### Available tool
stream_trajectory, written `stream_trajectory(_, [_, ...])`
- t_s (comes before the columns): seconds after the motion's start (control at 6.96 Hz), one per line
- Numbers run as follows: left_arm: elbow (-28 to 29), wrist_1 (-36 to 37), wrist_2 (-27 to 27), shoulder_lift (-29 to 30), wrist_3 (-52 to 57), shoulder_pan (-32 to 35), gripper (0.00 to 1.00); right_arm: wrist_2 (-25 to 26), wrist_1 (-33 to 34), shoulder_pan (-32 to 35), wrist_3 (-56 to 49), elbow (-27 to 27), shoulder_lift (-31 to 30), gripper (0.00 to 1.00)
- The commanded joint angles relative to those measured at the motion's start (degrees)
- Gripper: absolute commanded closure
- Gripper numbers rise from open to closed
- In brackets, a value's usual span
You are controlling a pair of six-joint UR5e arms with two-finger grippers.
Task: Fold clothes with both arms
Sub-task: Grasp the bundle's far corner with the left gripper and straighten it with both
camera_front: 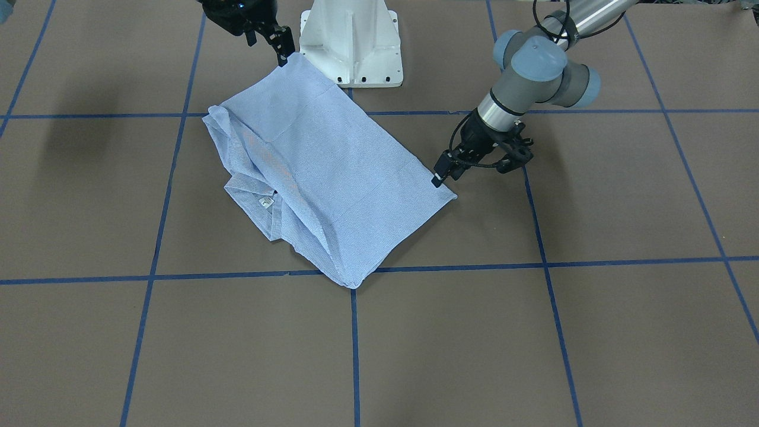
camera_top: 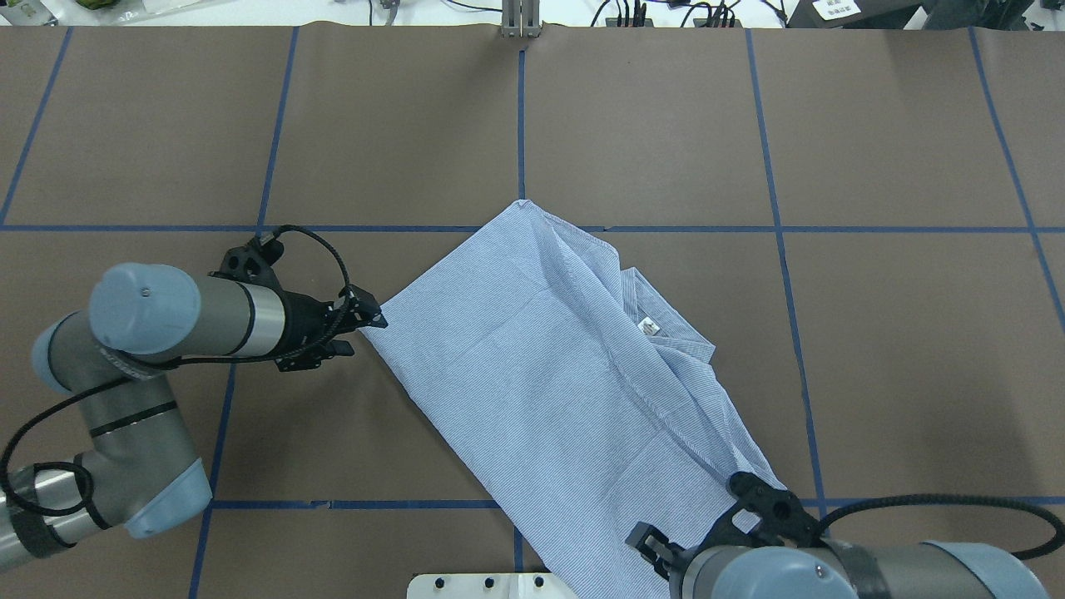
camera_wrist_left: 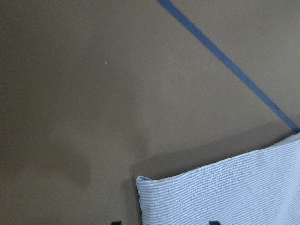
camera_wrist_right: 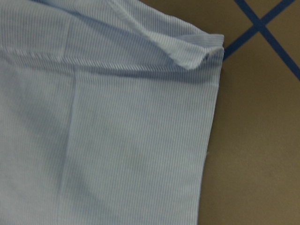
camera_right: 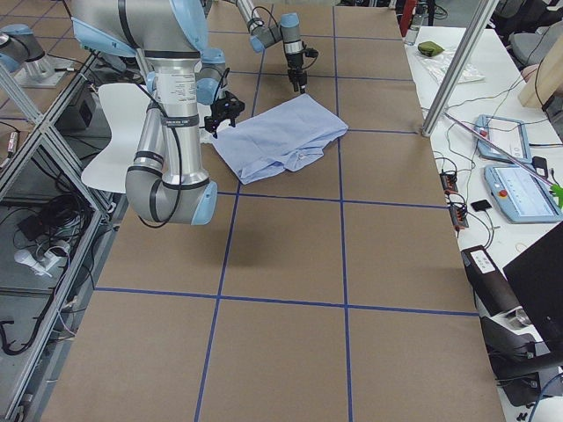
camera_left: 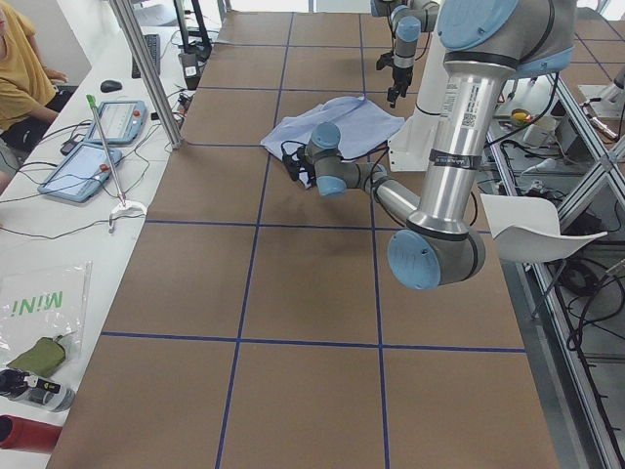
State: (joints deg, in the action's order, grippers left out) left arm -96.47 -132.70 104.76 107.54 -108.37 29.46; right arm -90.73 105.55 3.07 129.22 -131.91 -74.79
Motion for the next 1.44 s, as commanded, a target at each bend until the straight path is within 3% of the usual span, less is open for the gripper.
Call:
stream_trajectory(0.0, [1.72,2.09,-1.22,1.8,0.0,-0.81,0.36,-0.15,0.0,5.71,-0.99,0.33,0.26,0.0])
stream_trajectory(0.14, [1.72,2.18,-3.23,2.4,-0.69,-0.81,0.61,-0.15,0.09,5.98,-1.43,0.51,0.08,0.0])
stream_trajectory(0.29, [1.81,2.18,-3.6,2.06,-0.87,-0.81,1.0,-0.15,0.09,5.98,-1.43,0.6,0.26,0.0])
stream_trajectory(0.57, [1.72,2.27,-5.52,2.32,-0.18,-0.46,1.0,-0.15,0.09,6.68,-1.34,0.86,0.35,0.0])
stream_trajectory(0.86, [7.31,1.66,-12.0,5.72,11.09,3.21,1.0,-0.15,0.0,7.65,-1.34,0.95,0.43,0.0])
stream_trajectory(1.01, [15.18,0.26,-12.39,11.49,14.21,6.28,1.0,-0.15,0.0,8.87,-1.43,1.13,0.7,0.0])
stream_trajectory(1.15, [26.05,-6.63,-12.39,19.29,14.33,9.35,1.0,-0.33,-0.43,10.8,-1.43,1.04,1.22,0.0])
stream_trajectory(1.29, [35.47,-9.13,-12.39,27.03,15.72,11.56,1.0,-0.24,-0.44,11.78,-1.43,1.47,2.36,0.0])
